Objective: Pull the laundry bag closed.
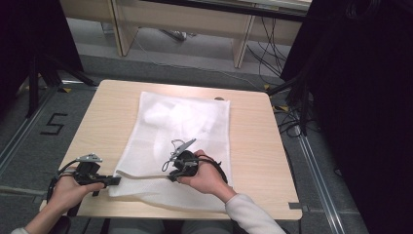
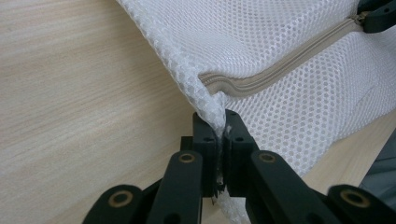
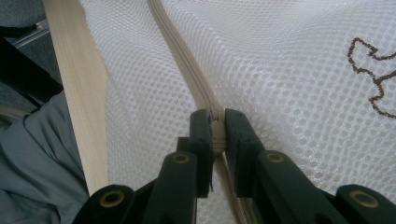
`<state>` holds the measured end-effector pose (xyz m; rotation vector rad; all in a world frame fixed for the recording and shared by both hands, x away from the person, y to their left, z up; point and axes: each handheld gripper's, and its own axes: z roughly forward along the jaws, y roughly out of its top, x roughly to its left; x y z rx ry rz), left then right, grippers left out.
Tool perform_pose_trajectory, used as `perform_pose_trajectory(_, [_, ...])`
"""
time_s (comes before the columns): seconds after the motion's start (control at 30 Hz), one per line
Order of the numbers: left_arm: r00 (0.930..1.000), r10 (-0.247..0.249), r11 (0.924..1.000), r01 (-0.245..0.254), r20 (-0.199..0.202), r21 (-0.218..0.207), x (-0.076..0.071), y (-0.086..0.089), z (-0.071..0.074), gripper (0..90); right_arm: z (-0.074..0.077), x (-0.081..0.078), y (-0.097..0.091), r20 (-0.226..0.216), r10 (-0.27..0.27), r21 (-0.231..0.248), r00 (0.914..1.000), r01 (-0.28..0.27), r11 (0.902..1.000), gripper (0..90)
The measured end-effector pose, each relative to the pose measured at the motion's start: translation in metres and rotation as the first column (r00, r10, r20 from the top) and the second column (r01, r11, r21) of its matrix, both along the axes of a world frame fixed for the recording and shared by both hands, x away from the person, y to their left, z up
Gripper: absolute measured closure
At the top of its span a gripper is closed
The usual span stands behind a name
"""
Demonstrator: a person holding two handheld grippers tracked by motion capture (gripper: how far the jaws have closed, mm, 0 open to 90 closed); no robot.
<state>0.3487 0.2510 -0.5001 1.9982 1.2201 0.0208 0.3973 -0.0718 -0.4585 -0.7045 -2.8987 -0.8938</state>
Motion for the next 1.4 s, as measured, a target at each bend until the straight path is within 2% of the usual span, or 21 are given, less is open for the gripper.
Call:
perform_pose_trajectory(0.07, [1.0000, 0.000, 1.0000, 0.000, 0.001, 0.001, 0.000, 0.000, 0.000, 85.3, 0.000, -0.001, -0.001, -0.013, -0.003, -0.002, 0.9999, 0.003, 1.0000, 82.6])
perform_pose_trajectory(0.1, [1.0000, 0.001, 1.0000, -0.001, 0.001, 0.001, 0.000, 0.000, 0.000, 85.3, 0.000, 0.000, -0.001, 0.004, 0.007, 0.000, 1.0000, -0.007, 1.0000, 82.5])
perform_pose_trajectory(0.4, [1.0000, 0.001, 1.0000, -0.001, -0.001, 0.002, 0.000, 0.000, 0.000, 85.2, 0.000, -0.001, -0.006, -0.008, -0.016, -0.003, 0.9998, 0.016, 0.9999, 82.6])
perform_pose_trajectory(0.43, [1.0000, 0.001, 1.0000, -0.001, 0.000, 0.002, 0.000, 0.000, 0.000, 85.2, 0.000, 0.000, -0.007, 0.000, 0.000, 0.001, 1.0000, 0.000, 1.0000, 82.6])
perform_pose_trajectory(0.6, [1.0000, 0.001, 1.0000, -0.001, 0.001, 0.001, 0.000, 0.000, 0.000, 85.3, 0.001, -0.001, -0.009, -0.002, -0.007, -0.002, 1.0000, 0.007, 1.0000, 82.5])
perform_pose_trajectory(0.63, [1.0000, 0.001, 1.0000, -0.001, 0.001, 0.001, 0.000, 0.000, 0.000, 85.3, 0.000, 0.000, -0.010, 0.009, -0.002, 0.003, 1.0000, 0.002, 1.0000, 82.6])
perform_pose_trajectory(0.73, [1.0000, 0.002, 1.0000, -0.002, 0.001, 0.001, 0.000, 0.000, 0.000, 85.2, 0.001, -0.001, -0.011, -0.007, -0.019, -0.002, 0.9998, 0.019, 0.9998, 82.5])
perform_pose_trajectory(0.97, [1.0000, 0.001, 1.0000, -0.001, 0.000, 0.004, 0.000, 0.000, 0.000, 85.2, 0.000, -0.001, -0.014, 0.003, -0.014, -0.001, 0.9999, 0.014, 0.9999, 82.6])
perform_pose_trajectory(1.0, [1.0000, 0.002, 1.0000, -0.002, 0.000, 0.002, 0.000, 0.000, 0.000, 85.3, 0.001, -0.002, -0.014, -0.006, -0.033, -0.007, 0.9994, 0.033, 0.9994, 82.5])
perform_pose_trajectory(1.03, [1.0000, 0.001, 1.0000, -0.001, 0.000, 0.002, 0.000, 0.000, 0.000, 85.3, 0.001, 0.000, -0.015, 0.009, -0.010, -0.003, 0.9999, 0.010, 0.9999, 82.6])
perform_pose_trajectory(1.4, [1.0000, 0.006, 1.0000, -0.006, 0.006, 0.004, 0.000, 0.000, 0.000, 85.3, 0.001, -0.001, -0.017, 0.008, -0.014, 0.004, 0.9999, 0.014, 0.9999, 82.6])
